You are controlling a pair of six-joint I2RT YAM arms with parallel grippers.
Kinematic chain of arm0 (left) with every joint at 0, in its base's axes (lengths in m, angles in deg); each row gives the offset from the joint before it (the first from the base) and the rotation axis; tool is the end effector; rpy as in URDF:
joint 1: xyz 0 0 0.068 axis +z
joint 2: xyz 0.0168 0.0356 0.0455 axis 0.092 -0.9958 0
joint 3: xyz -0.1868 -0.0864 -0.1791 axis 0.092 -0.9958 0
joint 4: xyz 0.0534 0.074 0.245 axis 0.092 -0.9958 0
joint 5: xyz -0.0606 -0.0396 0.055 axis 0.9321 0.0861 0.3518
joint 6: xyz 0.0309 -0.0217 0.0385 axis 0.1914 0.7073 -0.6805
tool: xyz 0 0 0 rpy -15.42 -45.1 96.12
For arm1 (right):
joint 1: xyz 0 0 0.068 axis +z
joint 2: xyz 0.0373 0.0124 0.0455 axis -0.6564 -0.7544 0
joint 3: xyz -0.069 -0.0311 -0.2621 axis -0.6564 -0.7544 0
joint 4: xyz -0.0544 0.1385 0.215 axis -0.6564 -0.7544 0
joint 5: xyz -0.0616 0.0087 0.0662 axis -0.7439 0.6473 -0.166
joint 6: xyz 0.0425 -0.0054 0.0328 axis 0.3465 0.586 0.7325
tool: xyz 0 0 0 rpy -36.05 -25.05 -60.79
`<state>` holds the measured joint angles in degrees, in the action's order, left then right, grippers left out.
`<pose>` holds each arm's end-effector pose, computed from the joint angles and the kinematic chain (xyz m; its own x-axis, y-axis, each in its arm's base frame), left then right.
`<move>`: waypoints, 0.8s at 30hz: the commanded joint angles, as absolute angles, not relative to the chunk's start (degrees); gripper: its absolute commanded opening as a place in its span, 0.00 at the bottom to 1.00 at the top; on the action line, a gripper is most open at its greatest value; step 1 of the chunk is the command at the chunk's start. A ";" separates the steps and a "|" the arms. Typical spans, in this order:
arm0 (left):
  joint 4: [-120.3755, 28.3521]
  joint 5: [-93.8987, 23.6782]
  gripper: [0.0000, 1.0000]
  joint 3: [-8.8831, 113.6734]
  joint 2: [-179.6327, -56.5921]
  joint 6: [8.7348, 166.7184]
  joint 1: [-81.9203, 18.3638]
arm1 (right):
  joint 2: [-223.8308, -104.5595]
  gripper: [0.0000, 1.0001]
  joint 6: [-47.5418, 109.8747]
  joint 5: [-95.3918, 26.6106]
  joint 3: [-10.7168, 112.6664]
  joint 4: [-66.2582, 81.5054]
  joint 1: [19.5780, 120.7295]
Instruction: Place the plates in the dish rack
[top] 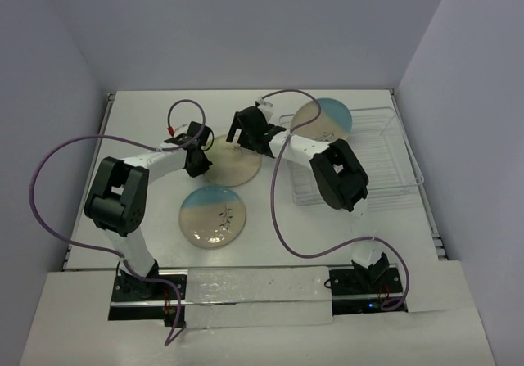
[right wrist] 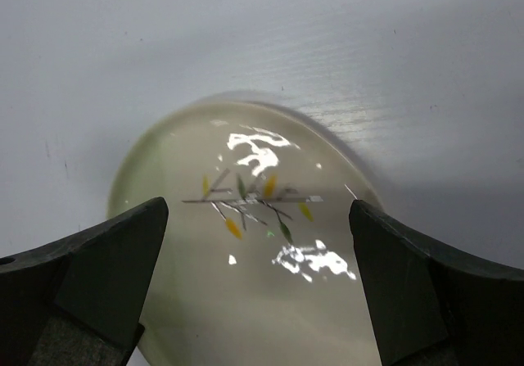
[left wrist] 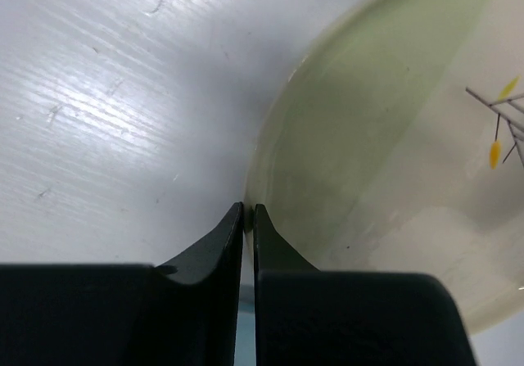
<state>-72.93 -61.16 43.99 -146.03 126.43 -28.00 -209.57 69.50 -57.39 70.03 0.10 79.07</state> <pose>0.3313 -0.1269 0.1634 -0.7206 -0.4924 -0.4882 -0.4828 0.8617 -0.1565 0.3994 0.3006 0.1784 -0.6640 0.3485 -0.6616 0.0517 0.9041 0.4243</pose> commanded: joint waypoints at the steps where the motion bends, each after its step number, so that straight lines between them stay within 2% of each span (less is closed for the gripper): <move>1: -77.13 -57.99 0.00 42.66 -145.74 123.96 -28.84 | -208.28 1.00 69.82 -55.98 69.07 2.07 77.56; 8: -79.37 -60.82 0.00 45.25 -148.72 124.05 -28.92 | -206.73 1.00 68.08 -54.49 65.23 1.98 75.46; 18: -80.68 -62.42 0.00 46.41 -150.02 125.52 -28.92 | -200.05 1.00 54.54 -50.27 66.97 2.86 73.02; 24: -80.25 -62.62 0.00 46.46 -149.93 125.45 -28.92 | -202.55 1.00 52.74 -50.41 68.33 1.10 72.23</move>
